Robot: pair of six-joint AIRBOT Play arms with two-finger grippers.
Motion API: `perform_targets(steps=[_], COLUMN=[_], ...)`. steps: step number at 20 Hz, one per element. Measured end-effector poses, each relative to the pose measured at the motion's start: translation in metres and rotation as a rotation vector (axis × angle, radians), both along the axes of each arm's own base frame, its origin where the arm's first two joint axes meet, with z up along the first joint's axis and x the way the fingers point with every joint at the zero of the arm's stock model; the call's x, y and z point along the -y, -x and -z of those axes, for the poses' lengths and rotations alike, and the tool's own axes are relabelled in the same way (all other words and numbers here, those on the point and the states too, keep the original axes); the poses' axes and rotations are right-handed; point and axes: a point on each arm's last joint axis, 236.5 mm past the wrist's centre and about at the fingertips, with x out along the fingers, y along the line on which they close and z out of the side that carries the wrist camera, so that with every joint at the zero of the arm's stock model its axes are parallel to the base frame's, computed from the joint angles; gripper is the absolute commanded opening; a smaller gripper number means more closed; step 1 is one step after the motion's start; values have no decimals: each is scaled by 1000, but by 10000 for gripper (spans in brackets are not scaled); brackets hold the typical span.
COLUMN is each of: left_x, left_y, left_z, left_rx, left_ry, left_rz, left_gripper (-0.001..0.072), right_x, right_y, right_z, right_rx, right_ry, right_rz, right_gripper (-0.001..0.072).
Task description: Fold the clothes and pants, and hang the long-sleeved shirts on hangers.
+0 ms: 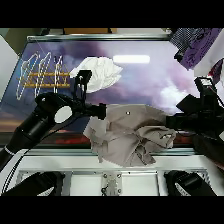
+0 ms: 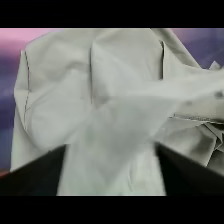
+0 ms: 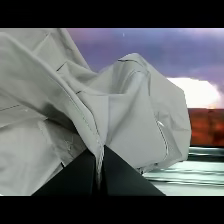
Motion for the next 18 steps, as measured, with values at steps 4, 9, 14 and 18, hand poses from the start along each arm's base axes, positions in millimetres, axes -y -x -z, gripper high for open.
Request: perform_targets(steps=[4,9,14,18], left_x=[-9,-68,-158,-226], left_y=[-21,-68,-125,-159], left_z=[-27,-52,-2,59], left_rx=[72,158,101,40], left_ry=[12,-18,-132,-259], left_rz=[-3,-107,-244,-321], left_gripper=[635,607,608,608], right_x=[-2,-3,-2,-3], right_y=[0,0,0,0], right_z=[2,2,2,3], right_rx=[-7,-8,-8,-10], right_ry=[-6,-7,-6,-6], right_rz=[-4,-2,-2,-2], right_gripper=[16,16,16,15])
